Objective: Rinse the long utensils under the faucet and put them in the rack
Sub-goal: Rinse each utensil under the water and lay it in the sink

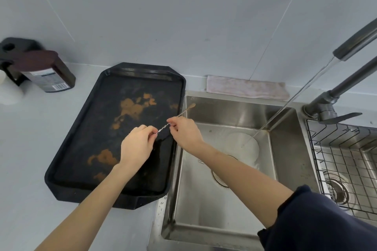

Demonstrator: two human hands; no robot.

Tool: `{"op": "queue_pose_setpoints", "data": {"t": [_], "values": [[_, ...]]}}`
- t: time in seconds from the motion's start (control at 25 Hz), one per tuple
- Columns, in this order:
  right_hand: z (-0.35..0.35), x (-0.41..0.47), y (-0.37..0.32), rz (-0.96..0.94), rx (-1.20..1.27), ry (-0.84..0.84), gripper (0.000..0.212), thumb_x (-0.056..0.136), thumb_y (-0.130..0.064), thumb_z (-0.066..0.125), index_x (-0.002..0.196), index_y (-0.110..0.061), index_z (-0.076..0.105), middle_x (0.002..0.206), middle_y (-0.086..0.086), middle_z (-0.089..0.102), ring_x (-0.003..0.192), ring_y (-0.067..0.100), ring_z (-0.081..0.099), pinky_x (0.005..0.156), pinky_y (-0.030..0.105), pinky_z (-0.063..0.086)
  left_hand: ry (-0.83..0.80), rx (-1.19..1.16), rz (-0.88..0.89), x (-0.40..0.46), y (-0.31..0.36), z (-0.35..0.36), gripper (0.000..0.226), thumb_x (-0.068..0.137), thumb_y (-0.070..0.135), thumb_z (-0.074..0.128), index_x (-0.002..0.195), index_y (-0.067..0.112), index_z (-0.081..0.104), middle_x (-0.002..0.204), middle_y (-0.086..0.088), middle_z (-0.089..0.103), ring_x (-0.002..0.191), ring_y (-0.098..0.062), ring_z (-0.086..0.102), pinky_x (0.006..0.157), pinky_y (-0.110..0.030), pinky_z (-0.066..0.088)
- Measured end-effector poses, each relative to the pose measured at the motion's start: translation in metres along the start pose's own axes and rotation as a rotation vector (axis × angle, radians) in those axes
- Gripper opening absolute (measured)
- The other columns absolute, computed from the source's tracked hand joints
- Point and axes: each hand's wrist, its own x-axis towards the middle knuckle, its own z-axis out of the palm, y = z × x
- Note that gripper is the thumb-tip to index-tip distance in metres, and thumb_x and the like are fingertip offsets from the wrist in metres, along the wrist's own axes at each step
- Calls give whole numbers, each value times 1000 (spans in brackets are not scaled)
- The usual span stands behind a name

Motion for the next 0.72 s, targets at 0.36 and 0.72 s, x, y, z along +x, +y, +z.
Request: {"op": "queue_pose_setpoints", "data": {"t": [0.36,0.72], "values": [[-63,-43,43,332,882,282,25,85,-6,63,75,-22,45,99,10,63,93,23,61,83,34,53,-45,-242,114,-19,94,-2,22,91,21,52,107,13,64,102,-7,66,78,-14,56,73,-25,45],[-139,-86,119,425,982,326,27,88,-2,60,114,-3,52,115,21,66,67,8,59,64,19,48,-169,-453,102,-37,195,35,20,87,18,57,103,11,67,83,-4,66,62,-18,59,73,-31,51]]}}
